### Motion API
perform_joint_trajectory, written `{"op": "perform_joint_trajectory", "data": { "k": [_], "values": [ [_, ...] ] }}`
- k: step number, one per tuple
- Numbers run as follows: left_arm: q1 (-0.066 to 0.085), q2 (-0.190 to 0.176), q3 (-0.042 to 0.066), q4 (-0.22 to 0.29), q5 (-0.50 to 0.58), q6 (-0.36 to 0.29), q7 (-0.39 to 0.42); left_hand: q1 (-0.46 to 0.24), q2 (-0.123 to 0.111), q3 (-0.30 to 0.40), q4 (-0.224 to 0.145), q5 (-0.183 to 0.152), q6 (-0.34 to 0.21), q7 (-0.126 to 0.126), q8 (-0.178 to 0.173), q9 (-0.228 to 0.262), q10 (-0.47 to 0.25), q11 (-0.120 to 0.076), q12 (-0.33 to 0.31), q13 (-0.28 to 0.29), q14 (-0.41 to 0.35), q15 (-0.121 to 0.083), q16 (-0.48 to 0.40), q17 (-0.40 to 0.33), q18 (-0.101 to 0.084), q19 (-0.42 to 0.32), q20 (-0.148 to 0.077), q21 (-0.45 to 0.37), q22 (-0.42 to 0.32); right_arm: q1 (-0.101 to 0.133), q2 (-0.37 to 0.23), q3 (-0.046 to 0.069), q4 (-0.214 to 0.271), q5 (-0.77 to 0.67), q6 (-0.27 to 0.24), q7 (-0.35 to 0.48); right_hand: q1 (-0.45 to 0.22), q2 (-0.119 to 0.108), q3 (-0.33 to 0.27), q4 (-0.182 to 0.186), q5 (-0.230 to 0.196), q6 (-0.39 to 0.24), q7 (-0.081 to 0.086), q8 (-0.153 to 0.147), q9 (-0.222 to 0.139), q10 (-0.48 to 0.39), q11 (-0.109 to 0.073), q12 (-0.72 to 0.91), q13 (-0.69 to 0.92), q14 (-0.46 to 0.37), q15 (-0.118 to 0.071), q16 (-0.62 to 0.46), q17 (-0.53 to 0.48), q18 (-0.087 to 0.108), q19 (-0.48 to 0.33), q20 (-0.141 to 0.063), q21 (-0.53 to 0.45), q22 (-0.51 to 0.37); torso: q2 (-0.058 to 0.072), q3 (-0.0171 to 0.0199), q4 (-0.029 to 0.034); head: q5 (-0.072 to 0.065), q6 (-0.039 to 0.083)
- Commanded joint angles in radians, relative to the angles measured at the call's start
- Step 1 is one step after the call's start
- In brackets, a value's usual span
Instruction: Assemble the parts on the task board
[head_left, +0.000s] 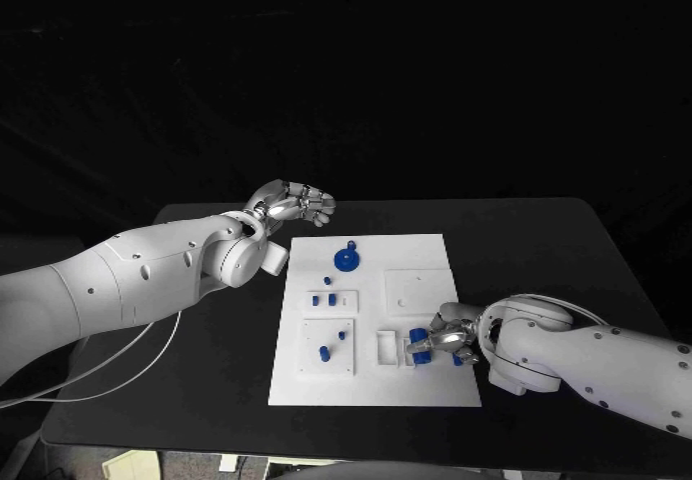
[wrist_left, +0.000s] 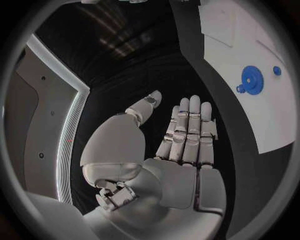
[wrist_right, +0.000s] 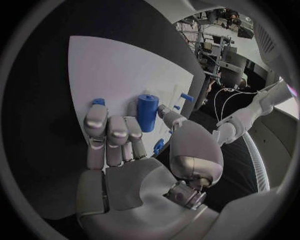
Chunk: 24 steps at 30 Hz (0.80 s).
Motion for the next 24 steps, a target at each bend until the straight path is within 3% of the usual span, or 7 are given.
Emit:
{"op": "perform_joint_trajectory", "data": {
  "k": [1,13,19,24],
  "values": [
    [0.001,0.001,0.001,0.003,0.008,0.016,0.015,-0.008,0.000,-0.004,0.000,-0.003,-0.009,0.001,0.007,-0.002,-0.006,-0.001,-0.005,-0.001,-0.003,0.007,-0.004,0.001,0.017,-0.003,0.005,-0.006,0.001,-0.009,0.002,-0.007,-0.008,-0.022,-0.004,-0.015,0.012,0.003,0.010,-0.008,-0.001,-0.004,0.005,-0.010,-0.186,0.005,0.004,0.003,0.002,0.001,-0.005,0.002,0.002,0.124,-0.002,-0.007,0.007,0.021,0.000,-0.0010,-0.0008,0.002,-0.001],
    [0.001,-0.004,0.000,0.007,0.008,0.015,0.013,-0.008,0.001,-0.005,-0.002,-0.003,-0.009,0.001,0.007,-0.002,-0.006,-0.001,-0.005,-0.002,-0.003,0.007,-0.005,0.003,0.017,-0.003,0.005,-0.007,0.001,-0.007,-0.031,-0.007,0.033,0.041,-0.040,-0.017,0.033,0.016,0.092,-0.039,0.001,0.024,0.000,-0.008,-0.175,0.013,0.000,-0.004,0.007,0.007,-0.009,-0.004,0.008,0.124,-0.003,0.002,0.018,0.019,-0.001,-0.0019,-0.0021,0.006,-0.002],
    [0.001,-0.005,0.000,0.006,0.008,0.015,0.012,-0.007,0.002,-0.005,-0.003,-0.003,-0.009,0.001,0.007,-0.002,-0.006,-0.001,-0.005,-0.002,-0.003,0.007,-0.006,0.004,0.018,-0.003,0.005,-0.007,0.002,0.033,-0.054,-0.006,0.075,0.097,-0.056,-0.016,0.018,0.027,0.106,-0.054,0.002,0.040,-0.004,-0.008,-0.172,0.019,-0.003,-0.008,0.010,0.009,-0.011,-0.007,0.010,0.124,-0.003,0.008,0.022,0.018,-0.002,-0.0015,-0.0020,0.009,-0.004],
    [0.001,-0.005,0.000,0.006,0.008,0.016,0.012,-0.006,0.002,-0.005,-0.003,-0.002,-0.009,0.001,0.008,-0.002,-0.006,-0.001,-0.005,-0.002,-0.002,0.007,-0.006,0.004,0.018,-0.003,0.005,-0.008,0.002,0.048,-0.055,-0.004,0.097,0.148,-0.061,-0.017,0.002,0.028,0.110,-0.059,0.001,0.049,-0.006,-0.009,-0.171,0.020,-0.005,-0.011,0.010,0.010,-0.013,-0.009,0.011,0.124,-0.003,0.011,0.025,0.018,-0.001,-0.0020,-0.0017,0.011,-0.003]
  ]
}}
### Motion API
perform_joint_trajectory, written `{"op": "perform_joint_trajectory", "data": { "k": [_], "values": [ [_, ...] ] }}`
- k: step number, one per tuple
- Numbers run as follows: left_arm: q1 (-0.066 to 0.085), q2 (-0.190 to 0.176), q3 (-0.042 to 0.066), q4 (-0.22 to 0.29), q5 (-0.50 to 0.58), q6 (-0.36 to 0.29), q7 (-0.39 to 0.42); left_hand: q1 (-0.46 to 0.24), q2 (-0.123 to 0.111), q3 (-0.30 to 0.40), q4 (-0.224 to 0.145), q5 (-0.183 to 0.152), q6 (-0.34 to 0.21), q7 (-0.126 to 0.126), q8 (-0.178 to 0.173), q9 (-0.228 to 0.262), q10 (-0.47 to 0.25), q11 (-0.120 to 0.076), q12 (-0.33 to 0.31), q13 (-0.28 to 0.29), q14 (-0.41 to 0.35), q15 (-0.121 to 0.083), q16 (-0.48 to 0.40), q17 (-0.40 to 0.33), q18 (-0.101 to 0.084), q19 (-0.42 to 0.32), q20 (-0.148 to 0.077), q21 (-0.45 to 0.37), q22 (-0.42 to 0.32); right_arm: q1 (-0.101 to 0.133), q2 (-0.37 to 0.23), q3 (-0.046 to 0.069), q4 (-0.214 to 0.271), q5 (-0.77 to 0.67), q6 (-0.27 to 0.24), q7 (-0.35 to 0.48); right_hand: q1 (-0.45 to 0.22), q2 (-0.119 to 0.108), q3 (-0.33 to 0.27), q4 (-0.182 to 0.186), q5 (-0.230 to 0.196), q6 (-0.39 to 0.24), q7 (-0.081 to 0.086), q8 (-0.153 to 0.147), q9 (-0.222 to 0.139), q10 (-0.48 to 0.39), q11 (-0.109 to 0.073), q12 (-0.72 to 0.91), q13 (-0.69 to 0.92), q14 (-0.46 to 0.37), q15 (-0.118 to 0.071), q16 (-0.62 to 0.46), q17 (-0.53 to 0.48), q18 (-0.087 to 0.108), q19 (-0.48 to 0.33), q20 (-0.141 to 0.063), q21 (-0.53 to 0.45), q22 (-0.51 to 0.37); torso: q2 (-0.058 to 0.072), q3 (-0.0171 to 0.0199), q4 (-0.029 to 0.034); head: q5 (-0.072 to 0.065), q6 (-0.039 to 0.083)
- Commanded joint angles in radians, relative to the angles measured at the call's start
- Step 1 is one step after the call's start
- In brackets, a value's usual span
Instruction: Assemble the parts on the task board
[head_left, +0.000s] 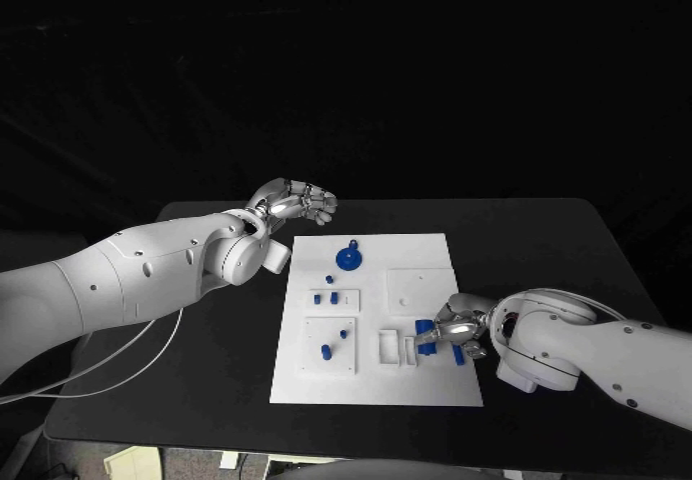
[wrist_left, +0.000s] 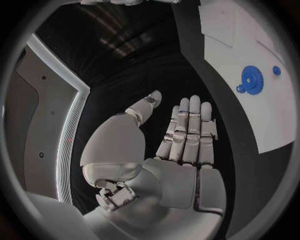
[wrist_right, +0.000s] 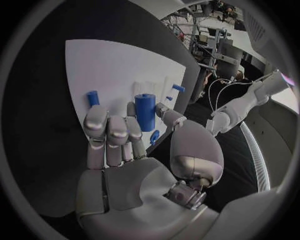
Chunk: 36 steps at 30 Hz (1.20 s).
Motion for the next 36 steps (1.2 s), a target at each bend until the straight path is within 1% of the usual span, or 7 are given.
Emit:
{"op": "perform_joint_trajectory", "data": {
  "k": [1,3,5,12,18,24,36],
  "values": [
    [0.001,0.001,0.001,0.002,0.007,0.013,0.012,-0.006,0.002,-0.005,-0.003,-0.002,-0.009,0.001,0.004,-0.001,-0.006,-0.001,-0.005,-0.001,-0.002,0.007,-0.006,0.001,0.018,-0.003,0.005,-0.004,0.001,0.005,0.006,0.000,0.015,0.078,-0.006,-0.007,-0.011,-0.002,0.005,0.001,0.005,0.008,-0.001,0.001,0.001,0.011,-0.007,-0.007,0.001,0.000,-0.010,-0.005,0.002,0.125,0.000,0.007,0.004,0.018,0.000,0.0004,0.0000,0.002,0.001],
    [0.001,0.002,0.001,0.002,0.007,0.013,0.012,-0.006,0.002,-0.005,-0.003,-0.002,-0.009,0.001,0.004,-0.001,-0.006,-0.001,-0.005,-0.001,-0.002,0.007,-0.006,0.001,0.018,-0.003,0.005,-0.004,0.001,0.006,0.012,0.000,0.016,0.091,0.006,-0.009,-0.014,-0.003,0.005,0.001,0.005,0.009,-0.002,0.001,0.001,0.012,-0.007,-0.007,0.001,0.000,-0.010,-0.006,0.002,0.125,0.000,0.007,0.005,0.018,0.001,0.0009,0.0005,0.002,0.000],
    [0.001,0.002,0.000,0.003,0.007,0.014,0.011,-0.006,0.002,-0.005,-0.004,-0.002,-0.009,0.001,0.004,-0.001,-0.006,-0.001,-0.005,-0.001,-0.002,0.007,-0.007,0.001,0.018,-0.002,0.005,-0.004,0.001,0.006,0.025,0.000,0.011,0.105,0.039,-0.018,-0.020,-0.006,0.003,0.001,0.005,0.011,-0.002,0.001,0.002,0.012,-0.007,-0.008,0.001,0.000,-0.010,-0.006,0.002,0.125,0.000,0.008,0.005,0.018,0.001,0.0011,0.0011,0.003,-0.001],
    [0.001,0.003,0.000,0.003,0.007,0.014,0.011,-0.006,0.002,-0.006,-0.005,-0.002,-0.009,0.001,0.004,-0.002,-0.006,-0.001,-0.004,-0.001,-0.002,0.007,-0.008,0.003,0.018,-0.002,0.005,-0.004,0.001,0.006,0.071,-0.002,-0.017,0.106,0.053,-0.020,-0.038,-0.004,0.003,-0.002,0.004,0.018,-0.004,0.000,0.003,0.005,-0.009,-0.015,-0.003,0.000,-0.012,-0.009,0.003,0.125,-0.003,0.009,0.006,0.017,0.002,0.0018,-0.0002,0.007,-0.003],
    [0.001,0.005,0.000,0.003,0.007,0.017,0.011,-0.006,0.002,-0.006,-0.005,-0.002,-0.009,0.001,0.004,-0.002,-0.006,-0.001,-0.004,-0.001,-0.002,0.007,-0.008,0.003,0.018,-0.002,0.005,-0.005,0.002,0.006,0.105,-0.005,-0.059,0.096,0.059,-0.017,-0.040,-0.004,0.003,-0.004,0.004,0.019,-0.004,-0.001,0.003,0.004,-0.010,-0.017,-0.003,0.000,-0.013,-0.009,0.004,0.125,-0.003,0.009,0.006,0.017,0.002,0.0030,0.0010,0.009,-0.007],
    [0.001,0.004,0.000,0.004,0.007,0.017,0.010,-0.006,0.003,-0.007,-0.005,-0.002,-0.009,0.001,0.004,-0.002,-0.007,-0.001,-0.004,-0.001,-0.002,0.008,-0.009,0.004,0.018,-0.001,0.005,-0.005,0.002,0.006,0.121,-0.019,-0.076,0.093,0.070,-0.017,-0.043,-0.003,0.003,-0.005,0.004,0.019,-0.005,-0.002,0.003,0.004,-0.010,-0.017,-0.003,0.000,-0.013,-0.010,0.004,0.125,-0.004,0.010,0.006,0.017,0.002,0.0032,0.0010,0.012,-0.009],
    [0.001,0.005,0.000,0.003,0.007,0.018,0.010,-0.007,0.002,-0.008,-0.005,-0.002,-0.010,0.001,0.004,-0.002,-0.007,-0.001,-0.005,-0.001,-0.002,0.008,-0.010,0.005,0.018,-0.001,0.005,-0.005,0.002,0.005,0.137,-0.026,-0.088,0.087,0.072,-0.013,-0.047,-0.003,0.003,-0.008,0.004,0.019,-0.005,-0.003,0.003,0.001,-0.010,-0.020,-0.005,0.000,-0.013,-0.011,0.004,0.125,-0.005,0.010,0.006,0.017,0.002,0.0027,-0.0003,0.020,-0.015]
  ]
}}
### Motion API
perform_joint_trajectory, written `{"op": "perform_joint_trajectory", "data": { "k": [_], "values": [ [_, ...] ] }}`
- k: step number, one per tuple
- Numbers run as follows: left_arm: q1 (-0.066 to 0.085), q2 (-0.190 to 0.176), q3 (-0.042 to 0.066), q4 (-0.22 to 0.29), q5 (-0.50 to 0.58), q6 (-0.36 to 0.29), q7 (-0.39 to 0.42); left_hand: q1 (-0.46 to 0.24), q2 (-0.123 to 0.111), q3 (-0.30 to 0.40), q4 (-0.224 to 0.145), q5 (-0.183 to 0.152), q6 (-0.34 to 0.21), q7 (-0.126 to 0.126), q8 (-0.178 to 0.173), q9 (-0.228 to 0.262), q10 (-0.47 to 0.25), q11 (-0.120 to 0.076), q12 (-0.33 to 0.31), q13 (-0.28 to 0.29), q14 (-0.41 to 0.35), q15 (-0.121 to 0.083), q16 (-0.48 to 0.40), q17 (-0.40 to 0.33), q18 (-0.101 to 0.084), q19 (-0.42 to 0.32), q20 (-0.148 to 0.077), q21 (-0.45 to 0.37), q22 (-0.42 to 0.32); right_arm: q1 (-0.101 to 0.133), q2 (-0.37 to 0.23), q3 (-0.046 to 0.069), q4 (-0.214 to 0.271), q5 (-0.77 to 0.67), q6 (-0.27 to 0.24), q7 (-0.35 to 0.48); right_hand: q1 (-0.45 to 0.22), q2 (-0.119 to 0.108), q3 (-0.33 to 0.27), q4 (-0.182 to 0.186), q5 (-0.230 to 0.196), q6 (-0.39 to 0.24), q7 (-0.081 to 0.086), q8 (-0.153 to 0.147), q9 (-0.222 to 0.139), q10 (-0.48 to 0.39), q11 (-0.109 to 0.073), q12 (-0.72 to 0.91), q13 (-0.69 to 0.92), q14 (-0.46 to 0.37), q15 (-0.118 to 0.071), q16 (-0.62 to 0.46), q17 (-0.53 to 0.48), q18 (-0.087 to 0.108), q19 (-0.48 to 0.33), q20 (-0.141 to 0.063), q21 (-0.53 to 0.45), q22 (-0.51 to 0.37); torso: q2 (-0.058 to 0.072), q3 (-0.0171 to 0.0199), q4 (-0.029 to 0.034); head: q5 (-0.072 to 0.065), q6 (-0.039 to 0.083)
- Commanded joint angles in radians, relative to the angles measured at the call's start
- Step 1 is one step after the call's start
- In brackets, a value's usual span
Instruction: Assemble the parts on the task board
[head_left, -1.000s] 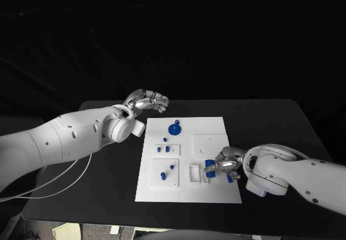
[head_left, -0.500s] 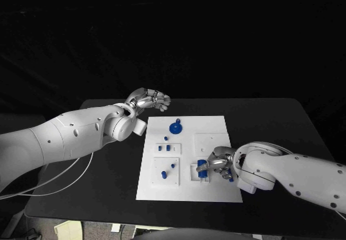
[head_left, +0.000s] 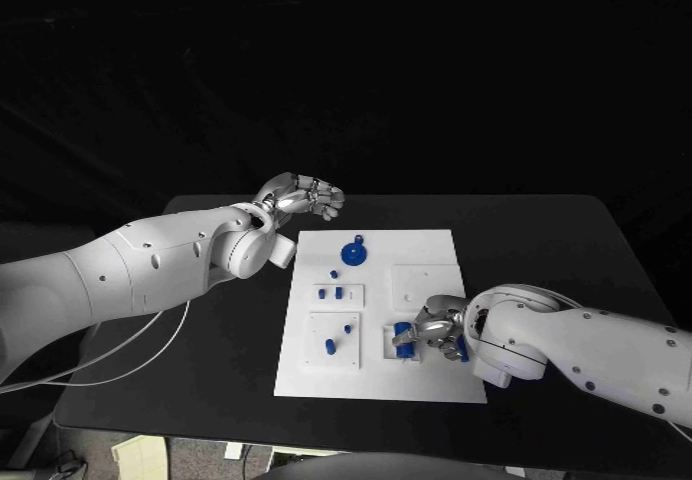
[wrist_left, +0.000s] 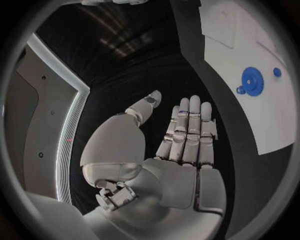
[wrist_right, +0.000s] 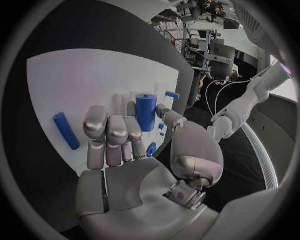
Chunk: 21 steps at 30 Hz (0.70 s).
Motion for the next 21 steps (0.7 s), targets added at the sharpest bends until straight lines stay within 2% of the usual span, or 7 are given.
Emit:
{"op": "perform_joint_trajectory", "data": {
  "k": [1,12,21],
  "values": [
    [0.001,0.002,0.001,0.003,0.007,0.014,0.011,-0.007,0.003,-0.005,-0.003,-0.002,-0.006,-0.002,0.004,-0.002,-0.007,-0.001,-0.005,-0.002,-0.002,0.008,-0.006,0.001,0.018,-0.001,0.005,-0.006,0.002,-0.002,0.004,-0.002,-0.002,-0.004,0.019,0.005,-0.009,0.002,0.000,-0.006,0.004,0.006,0.001,-0.006,-0.002,-0.002,-0.003,-0.007,0.000,0.000,-0.006,-0.007,0.001,0.126,-0.006,0.000,0.005,0.016,-0.001,-0.0004,-0.0008,0.003,-0.002],
    [0.001,0.002,0.001,0.003,0.007,0.011,0.012,-0.007,0.003,-0.006,-0.003,-0.002,-0.007,-0.002,0.004,-0.002,-0.007,-0.001,-0.005,-0.002,-0.002,0.008,-0.008,0.002,0.019,0.000,0.005,-0.006,0.002,-0.003,0.013,-0.003,-0.007,-0.016,0.022,0.006,-0.014,0.001,0.000,-0.010,0.004,0.005,0.001,-0.009,-0.002,-0.005,-0.003,-0.010,-0.002,-0.001,-0.006,-0.008,0.001,0.126,-0.007,0.000,0.005,0.016,-0.001,-0.0013,0.0000,0.007,-0.005],
    [0.001,0.003,0.001,0.003,0.007,0.011,0.012,-0.007,0.004,-0.006,-0.003,-0.001,-0.007,-0.002,0.004,-0.002,-0.008,-0.001,-0.005,-0.002,-0.002,0.008,-0.008,0.003,0.019,0.000,0.005,-0.007,0.002,-0.004,0.020,-0.005,-0.015,-0.019,0.019,0.005,-0.025,-0.018,-0.002,-0.015,0.004,0.003,0.002,-0.014,-0.002,-0.012,-0.002,-0.017,-0.005,0.000,-0.006,-0.012,0.003,0.126,-0.008,-0.001,0.005,0.015,-0.001,-0.0015,-0.0007,0.010,-0.007]
  ]
}}
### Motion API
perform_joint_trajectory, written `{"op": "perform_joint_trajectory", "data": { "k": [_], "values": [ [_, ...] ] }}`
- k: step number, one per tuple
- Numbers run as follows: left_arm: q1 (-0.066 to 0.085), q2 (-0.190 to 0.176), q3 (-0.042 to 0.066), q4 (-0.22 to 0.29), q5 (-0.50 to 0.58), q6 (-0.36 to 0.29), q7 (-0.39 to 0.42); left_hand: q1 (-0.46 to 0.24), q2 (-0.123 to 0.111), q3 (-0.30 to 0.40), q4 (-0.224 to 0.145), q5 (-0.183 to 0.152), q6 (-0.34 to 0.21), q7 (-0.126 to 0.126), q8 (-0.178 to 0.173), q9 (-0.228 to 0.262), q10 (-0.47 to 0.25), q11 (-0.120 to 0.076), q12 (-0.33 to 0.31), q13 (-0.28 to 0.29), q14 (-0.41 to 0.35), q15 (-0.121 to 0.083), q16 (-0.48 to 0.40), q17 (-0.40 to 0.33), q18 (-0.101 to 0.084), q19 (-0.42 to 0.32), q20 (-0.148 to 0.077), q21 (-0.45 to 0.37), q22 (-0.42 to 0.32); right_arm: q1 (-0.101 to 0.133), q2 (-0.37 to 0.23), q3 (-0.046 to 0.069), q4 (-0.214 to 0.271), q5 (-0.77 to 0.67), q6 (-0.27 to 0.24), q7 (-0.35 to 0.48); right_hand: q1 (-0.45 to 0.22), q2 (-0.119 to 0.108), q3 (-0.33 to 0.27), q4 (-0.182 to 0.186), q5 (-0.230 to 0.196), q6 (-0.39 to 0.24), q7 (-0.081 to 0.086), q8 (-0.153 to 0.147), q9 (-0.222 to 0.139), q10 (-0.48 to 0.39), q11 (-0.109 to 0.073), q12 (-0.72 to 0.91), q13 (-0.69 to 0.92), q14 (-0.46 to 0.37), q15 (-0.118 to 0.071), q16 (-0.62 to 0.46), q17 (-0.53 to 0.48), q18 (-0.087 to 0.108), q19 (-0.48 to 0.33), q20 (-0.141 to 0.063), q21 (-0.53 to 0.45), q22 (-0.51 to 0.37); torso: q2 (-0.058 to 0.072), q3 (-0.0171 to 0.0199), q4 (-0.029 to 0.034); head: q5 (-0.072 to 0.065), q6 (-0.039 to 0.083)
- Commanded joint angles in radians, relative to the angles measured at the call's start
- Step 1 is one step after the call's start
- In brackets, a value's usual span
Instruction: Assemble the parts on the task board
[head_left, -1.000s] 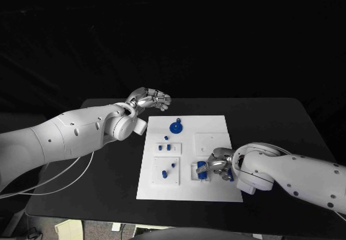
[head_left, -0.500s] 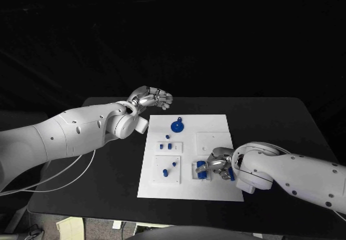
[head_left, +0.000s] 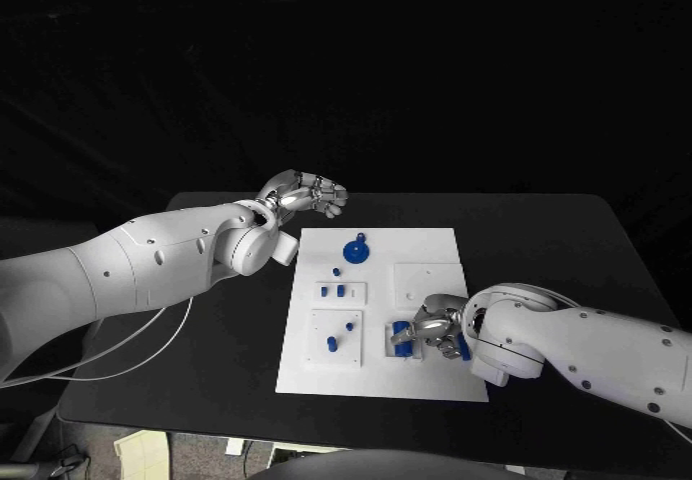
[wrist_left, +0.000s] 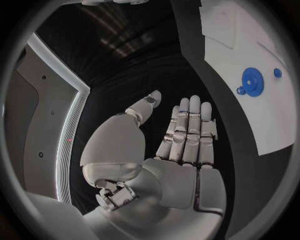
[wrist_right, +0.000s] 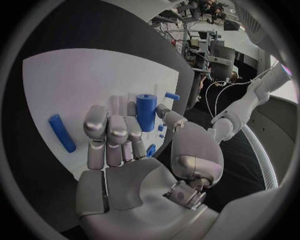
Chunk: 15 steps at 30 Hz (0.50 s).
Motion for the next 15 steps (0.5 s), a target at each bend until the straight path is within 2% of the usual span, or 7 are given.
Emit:
{"op": "perform_joint_trajectory", "data": {
  "k": [1,6,15],
  "values": [
    [0.001,0.002,0.001,0.003,0.006,0.011,0.012,-0.008,0.003,-0.003,0.000,-0.001,-0.007,-0.002,0.004,-0.001,-0.008,-0.001,-0.005,-0.001,-0.002,0.008,-0.004,0.002,0.019,0.000,0.006,-0.007,0.001,-0.002,0.001,-0.002,-0.002,-0.015,0.014,0.002,-0.007,-0.013,0.001,-0.006,0.003,0.001,0.003,-0.004,-0.001,-0.010,0.001,-0.007,-0.003,0.000,-0.005,-0.004,0.002,0.125,-0.008,-0.001,0.005,0.014,0.000,0.0000,-0.0004,0.001,-0.001],
    [0.001,0.001,0.001,0.003,0.006,0.010,0.011,-0.008,0.003,-0.004,0.000,-0.001,-0.008,-0.002,0.004,-0.002,-0.008,-0.001,-0.005,-0.001,-0.002,0.008,-0.005,0.002,0.019,0.001,0.006,-0.007,0.002,-0.002,0.000,-0.003,-0.004,-0.022,0.002,0.001,-0.022,-0.051,0.000,0.005,0.003,-0.009,0.006,-0.013,-0.001,-0.020,0.004,-0.017,-0.009,0.001,-0.003,-0.008,0.003,0.125,-0.007,-0.003,0.003,0.012,0.000,0.0007,-0.0006,0.003,-0.001],
    [0.001,0.002,0.001,0.003,0.006,0.010,0.012,-0.008,0.003,-0.004,0.000,-0.001,-0.008,-0.002,0.004,-0.002,-0.008,-0.001,-0.005,-0.001,-0.002,0.008,-0.006,0.003,0.019,0.001,0.006,-0.008,0.002,-0.002,-0.001,-0.003,-0.003,-0.023,-0.005,0.003,-0.051,-0.090,-0.037,0.014,0.003,-0.026,0.011,-0.023,0.001,-0.035,0.008,-0.028,-0.017,0.000,0.001,-0.012,0.005,0.125,-0.008,-0.006,0.000,0.010,0.000,0.0014,-0.0007,0.005,-0.003]
  ]
}}
